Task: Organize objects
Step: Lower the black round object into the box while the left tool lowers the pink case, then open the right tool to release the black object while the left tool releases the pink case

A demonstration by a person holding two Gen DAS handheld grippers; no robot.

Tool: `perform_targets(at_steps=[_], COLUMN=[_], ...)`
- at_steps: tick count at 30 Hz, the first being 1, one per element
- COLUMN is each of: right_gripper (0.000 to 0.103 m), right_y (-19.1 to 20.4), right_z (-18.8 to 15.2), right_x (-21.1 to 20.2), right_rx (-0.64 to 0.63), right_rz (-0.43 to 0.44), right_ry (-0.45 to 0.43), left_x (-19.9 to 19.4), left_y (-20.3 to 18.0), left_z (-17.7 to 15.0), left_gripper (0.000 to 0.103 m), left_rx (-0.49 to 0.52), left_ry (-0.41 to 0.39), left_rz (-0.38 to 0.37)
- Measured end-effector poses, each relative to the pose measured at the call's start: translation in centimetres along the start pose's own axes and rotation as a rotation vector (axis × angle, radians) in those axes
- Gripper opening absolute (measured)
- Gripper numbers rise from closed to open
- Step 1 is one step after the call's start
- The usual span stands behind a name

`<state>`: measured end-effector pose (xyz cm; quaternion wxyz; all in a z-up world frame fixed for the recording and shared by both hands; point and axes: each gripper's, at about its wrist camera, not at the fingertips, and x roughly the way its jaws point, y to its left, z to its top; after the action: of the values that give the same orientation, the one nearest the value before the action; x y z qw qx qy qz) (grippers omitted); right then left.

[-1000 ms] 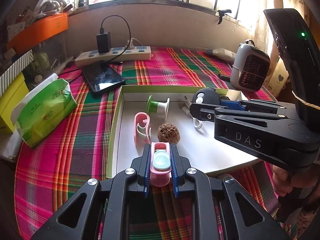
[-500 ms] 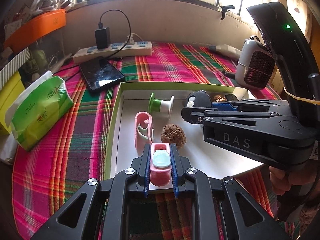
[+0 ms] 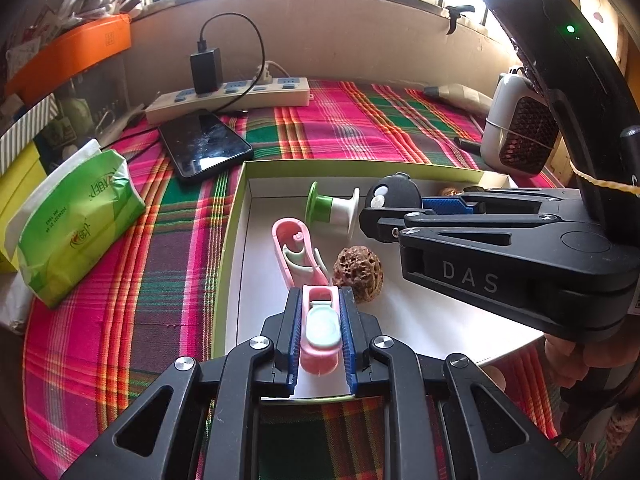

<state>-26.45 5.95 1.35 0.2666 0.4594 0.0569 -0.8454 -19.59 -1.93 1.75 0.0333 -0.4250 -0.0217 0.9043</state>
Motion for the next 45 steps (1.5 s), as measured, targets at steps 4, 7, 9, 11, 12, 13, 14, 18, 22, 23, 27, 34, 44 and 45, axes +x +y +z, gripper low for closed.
perform_targets(at_steps=[4,7,9,11,12,13,14,18,22,23,27,34,44,45], right_gripper=[0.029,0.029,0.029,0.029,0.029,0.029,0.029,0.029,0.029,0.029,0.029,0.038,0.042,0.043], right_y=[0.0,0.0,0.0,-0.1,-0.1,-0.1,-0.1,-0.1,0.0,0.0,-0.1,0.0,0.3,0.3], right_z=[0.2,0.2,0.3,0.3,0.3,0.3,0.3,0.3,0.2,0.2,0.3,0.2,0.0,0.0], right_x=[0.1,0.1,0.2,0.2,0.2,0.2,0.2,0.2,0.2,0.2,0.2,-0.2,-1.0,-1.1], right_rx=[0.001,-0.003,-0.003,0.0,0.001,-0.001,-0.002,0.0,0.0,0.0,0.006,0.007,0.011,0.013], right_rz=[-0.001,-0.002,-0.001,-0.001,0.0,-0.001,-0.001,-0.002,-0.002,-0.002,-0.001,0.004,0.006,0.007], right_ry=[-0.002,-0.002,-0.003,-0.005,-0.005,-0.005,-0.005,-0.005,-0.005,-0.005,-0.007,-0.019,-0.037,-0.039], left_x=[0.1,0.2,0.2,0.2,0.2,0.2,0.2,0.2,0.2,0.2,0.2,0.0,-0.6,-0.8], left_y=[0.1,0.1,0.1,0.2,0.2,0.2,0.2,0.2,0.2,0.1,0.1,0.0,-0.1,-0.2], left_z=[0.1,0.1,0.1,0.1,0.1,0.1,0.1,0.0,0.0,0.0,0.1,-0.1,-0.3,-0.3], left_gripper=[0.016,0.016,0.016,0.016,0.016,0.016,0.016,0.016,0.017,0.017,0.017,0.025,0.027,0.027], left_rx=[-0.006,-0.003,-0.003,-0.004,-0.003,-0.002,-0.003,-0.002,-0.003,-0.003,-0.003,0.0,-0.003,-0.003], left_ry=[0.002,0.003,0.003,0.005,0.006,0.006,0.006,0.008,0.007,0.008,0.007,0.007,0.003,0.002], left_rz=[0.001,0.003,0.004,0.005,0.007,0.008,0.008,0.01,0.009,0.009,0.011,0.015,0.019,0.02])
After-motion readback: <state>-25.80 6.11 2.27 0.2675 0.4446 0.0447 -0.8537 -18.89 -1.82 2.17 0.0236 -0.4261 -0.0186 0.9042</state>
